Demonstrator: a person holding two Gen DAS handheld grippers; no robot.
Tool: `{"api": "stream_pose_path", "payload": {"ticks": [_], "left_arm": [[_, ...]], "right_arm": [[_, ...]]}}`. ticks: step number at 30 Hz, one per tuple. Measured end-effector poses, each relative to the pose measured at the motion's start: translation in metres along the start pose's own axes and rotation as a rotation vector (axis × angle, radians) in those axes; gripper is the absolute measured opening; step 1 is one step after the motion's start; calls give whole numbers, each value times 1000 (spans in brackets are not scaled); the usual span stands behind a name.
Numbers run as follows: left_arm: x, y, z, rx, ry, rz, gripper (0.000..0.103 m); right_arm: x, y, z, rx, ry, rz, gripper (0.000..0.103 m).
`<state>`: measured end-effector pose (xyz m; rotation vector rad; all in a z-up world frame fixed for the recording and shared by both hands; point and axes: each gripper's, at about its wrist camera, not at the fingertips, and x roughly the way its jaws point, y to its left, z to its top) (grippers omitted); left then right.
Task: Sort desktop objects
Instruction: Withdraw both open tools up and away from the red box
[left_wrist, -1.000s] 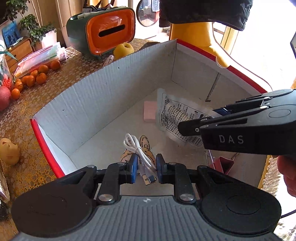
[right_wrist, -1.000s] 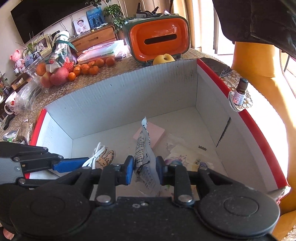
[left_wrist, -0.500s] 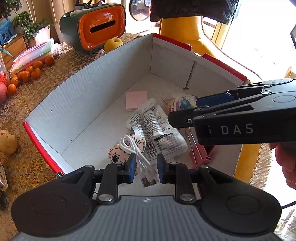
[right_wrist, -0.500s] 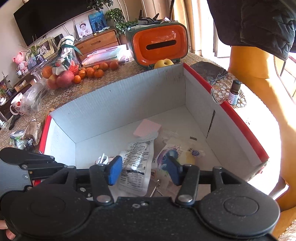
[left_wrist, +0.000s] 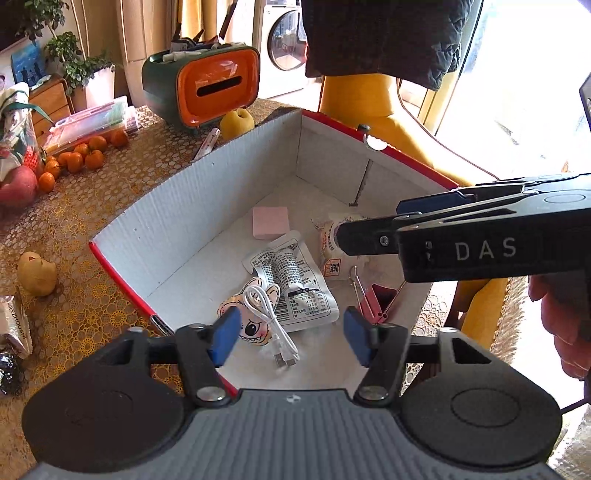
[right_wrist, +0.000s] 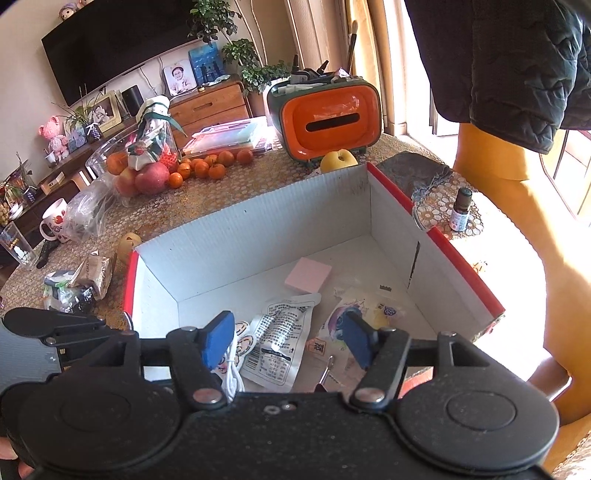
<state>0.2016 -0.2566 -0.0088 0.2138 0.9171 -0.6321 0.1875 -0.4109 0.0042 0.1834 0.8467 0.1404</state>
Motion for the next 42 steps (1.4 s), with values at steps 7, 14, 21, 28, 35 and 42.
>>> {"api": "stream_pose_path", "payload": {"ticks": [7, 14, 21, 28, 35, 42], "left_arm": [[-28, 0, -8, -17, -49, -2, 69], [-52, 8, -21, -56, -89, -10, 69], [-75, 20, -40, -86, -125, -9, 76], [-94, 34, -59, -110, -157, 29, 89], [-112, 49, -82, -137, -189, 74, 103], [-132, 78, -103, -202, -211, 93, 103]], "right_arm": [[-21, 13, -3, -8, -25, 18, 67], [-39, 30, -10, -24, -45, 28, 73], [-50, 41, -21, -13, -75, 46, 82], [-61, 53, -28, -15, -115, 54, 95], [-66, 72, -34, -22, -150, 55, 101], [-59, 98, -39, -49, -127, 48, 101]]}}
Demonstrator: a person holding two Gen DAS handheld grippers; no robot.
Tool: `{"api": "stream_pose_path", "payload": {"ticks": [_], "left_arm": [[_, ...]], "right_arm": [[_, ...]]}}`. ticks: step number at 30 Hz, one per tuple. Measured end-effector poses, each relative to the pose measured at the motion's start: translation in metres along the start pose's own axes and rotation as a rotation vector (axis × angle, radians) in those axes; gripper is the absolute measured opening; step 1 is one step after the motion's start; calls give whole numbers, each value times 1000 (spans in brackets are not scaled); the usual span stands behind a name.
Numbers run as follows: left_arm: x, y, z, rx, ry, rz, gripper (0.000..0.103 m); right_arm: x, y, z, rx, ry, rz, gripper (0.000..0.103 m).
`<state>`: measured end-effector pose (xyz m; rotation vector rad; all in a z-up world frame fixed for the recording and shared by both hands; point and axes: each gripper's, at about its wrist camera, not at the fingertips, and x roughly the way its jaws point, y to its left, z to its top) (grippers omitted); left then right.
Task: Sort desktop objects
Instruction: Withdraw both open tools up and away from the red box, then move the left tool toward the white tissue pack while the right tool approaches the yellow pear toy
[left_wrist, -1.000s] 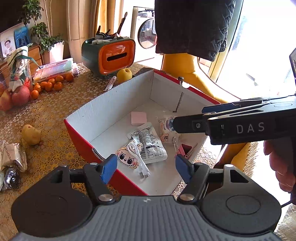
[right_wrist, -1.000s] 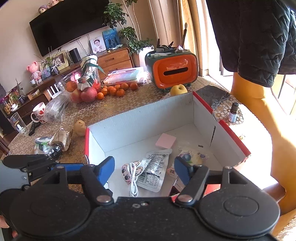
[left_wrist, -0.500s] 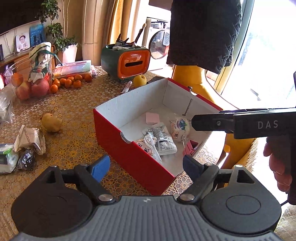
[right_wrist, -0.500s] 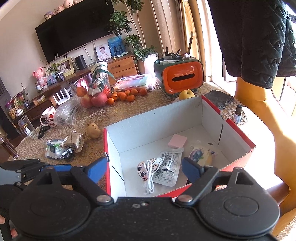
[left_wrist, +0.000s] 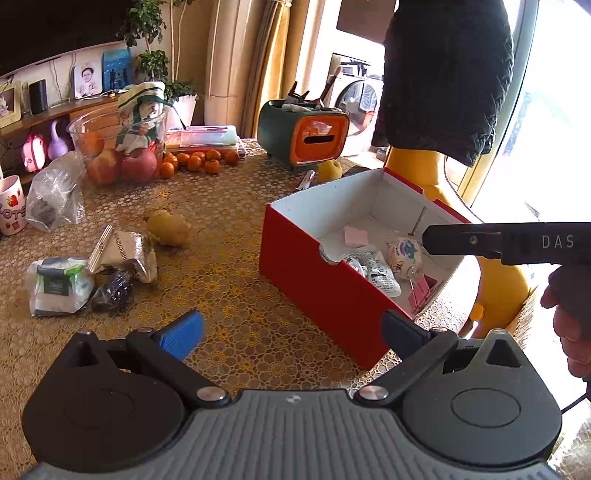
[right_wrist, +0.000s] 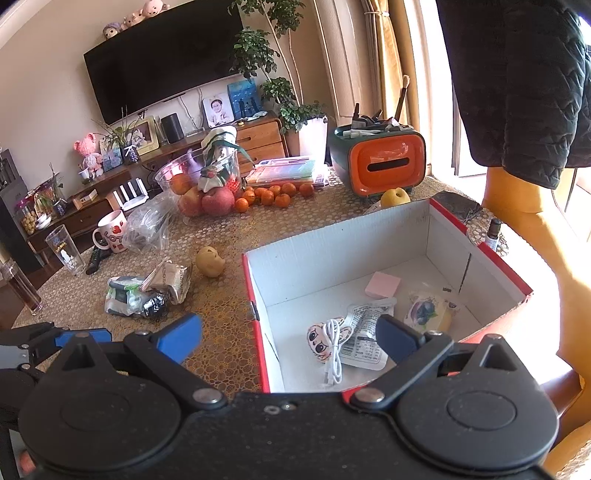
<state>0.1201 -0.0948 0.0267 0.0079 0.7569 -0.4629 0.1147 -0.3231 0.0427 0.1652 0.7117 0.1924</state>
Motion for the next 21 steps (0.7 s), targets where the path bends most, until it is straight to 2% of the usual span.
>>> {"api": "stream_pose_path", "payload": {"ticks": [3, 12, 21], "left_arm": [[-10, 15, -4, -22, -9, 10, 103], [-43, 59, -9, -49, -104, 92, 103], [-43, 110, -13, -108, -104, 147, 103]], "right_arm": [[5, 12, 0, -12, 10, 3, 101], [28, 55, 7, -65, 37, 30, 101], [61, 93, 18, -119, 72, 63, 101]]}}
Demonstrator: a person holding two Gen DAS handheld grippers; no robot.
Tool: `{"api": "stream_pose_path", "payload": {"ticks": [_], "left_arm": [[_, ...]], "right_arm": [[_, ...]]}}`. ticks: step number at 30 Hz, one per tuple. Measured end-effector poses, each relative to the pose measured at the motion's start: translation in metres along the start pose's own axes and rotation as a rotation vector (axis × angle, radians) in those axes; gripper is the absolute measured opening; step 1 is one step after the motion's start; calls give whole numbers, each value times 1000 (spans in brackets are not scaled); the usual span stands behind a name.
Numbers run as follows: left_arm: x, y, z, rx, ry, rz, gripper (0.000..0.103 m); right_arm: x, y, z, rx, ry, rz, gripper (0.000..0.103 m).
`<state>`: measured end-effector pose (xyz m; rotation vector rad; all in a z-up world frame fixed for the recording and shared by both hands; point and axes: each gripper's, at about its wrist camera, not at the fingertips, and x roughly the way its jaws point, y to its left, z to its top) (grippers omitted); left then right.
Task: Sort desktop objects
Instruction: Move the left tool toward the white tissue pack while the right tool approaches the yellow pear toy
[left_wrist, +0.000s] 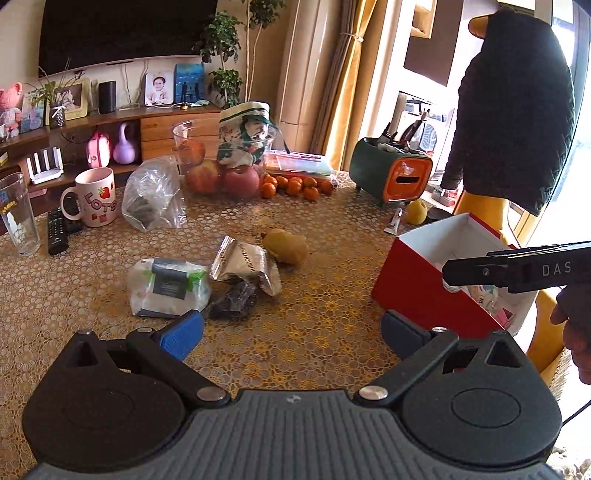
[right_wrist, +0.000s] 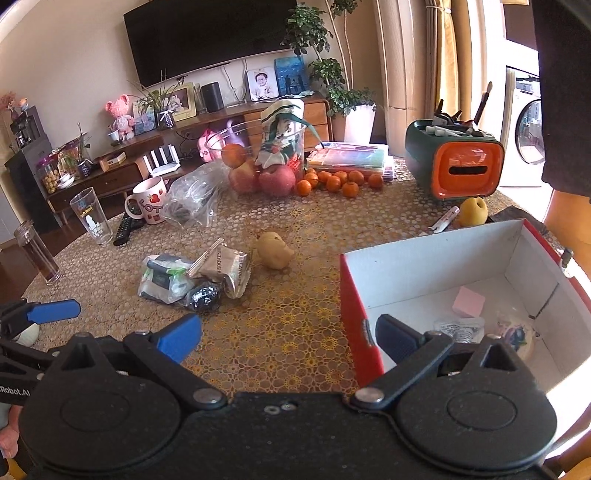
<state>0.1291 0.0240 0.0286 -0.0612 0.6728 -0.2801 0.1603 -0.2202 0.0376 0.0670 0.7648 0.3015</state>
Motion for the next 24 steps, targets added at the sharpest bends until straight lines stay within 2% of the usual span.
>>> {"api": "stream_pose_path", "payload": {"ticks": [24], "left_arm": [[82, 100, 9, -72, 19, 129, 103]], "right_arm": [[124, 39, 53, -91, 109, 46, 101]]}}
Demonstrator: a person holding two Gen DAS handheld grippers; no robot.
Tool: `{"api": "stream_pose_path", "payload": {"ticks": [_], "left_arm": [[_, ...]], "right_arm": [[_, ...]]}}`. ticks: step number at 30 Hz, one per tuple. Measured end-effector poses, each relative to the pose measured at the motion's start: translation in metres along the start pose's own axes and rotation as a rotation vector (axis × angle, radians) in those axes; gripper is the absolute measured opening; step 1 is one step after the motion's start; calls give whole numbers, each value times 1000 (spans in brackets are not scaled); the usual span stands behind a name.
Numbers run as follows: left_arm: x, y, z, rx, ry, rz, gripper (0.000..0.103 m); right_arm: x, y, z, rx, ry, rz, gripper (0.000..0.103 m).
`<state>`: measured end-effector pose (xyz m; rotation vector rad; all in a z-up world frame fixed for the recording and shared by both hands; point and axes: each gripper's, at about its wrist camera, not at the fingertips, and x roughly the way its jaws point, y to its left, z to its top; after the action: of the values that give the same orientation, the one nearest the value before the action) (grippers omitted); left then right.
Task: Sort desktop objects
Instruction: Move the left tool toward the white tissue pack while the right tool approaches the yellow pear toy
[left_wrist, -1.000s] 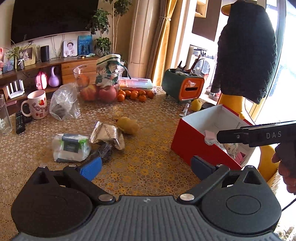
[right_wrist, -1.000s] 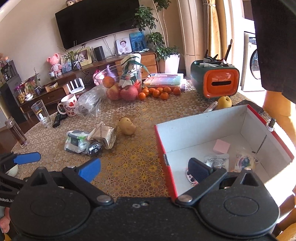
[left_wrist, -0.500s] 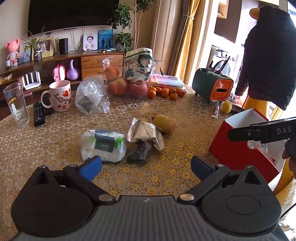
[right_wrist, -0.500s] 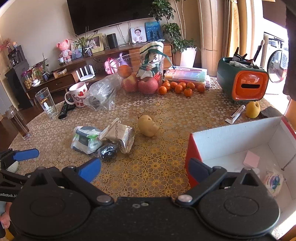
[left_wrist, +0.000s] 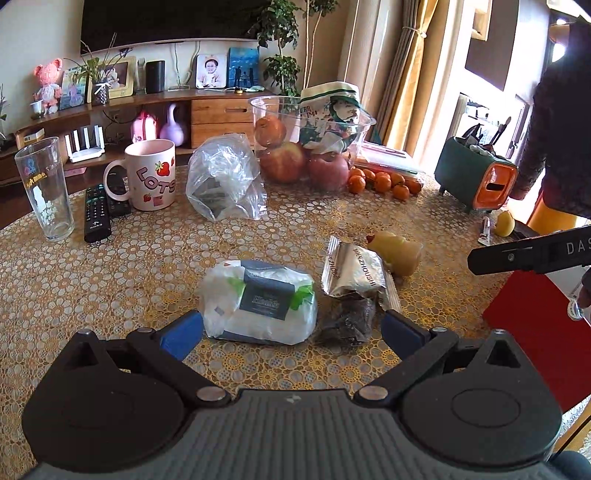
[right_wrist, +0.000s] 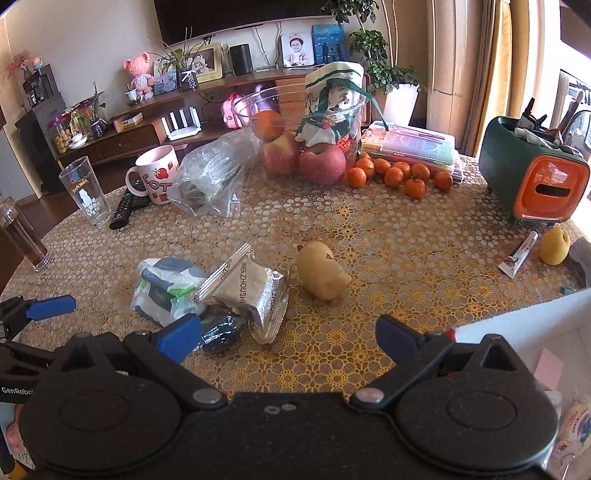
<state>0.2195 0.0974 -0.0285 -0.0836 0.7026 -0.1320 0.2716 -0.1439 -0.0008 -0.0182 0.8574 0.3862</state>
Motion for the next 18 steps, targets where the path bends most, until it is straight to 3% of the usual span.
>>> {"api": "stream_pose_path", "payload": {"ticks": [12, 18], "left_arm": [[46, 12, 16, 60, -5, 13, 103], [62, 22, 30, 217, 26, -84, 103]], "right_arm": [[55, -8, 27, -2, 35, -23, 101], [76, -15, 34, -3, 50, -27, 101]]}}
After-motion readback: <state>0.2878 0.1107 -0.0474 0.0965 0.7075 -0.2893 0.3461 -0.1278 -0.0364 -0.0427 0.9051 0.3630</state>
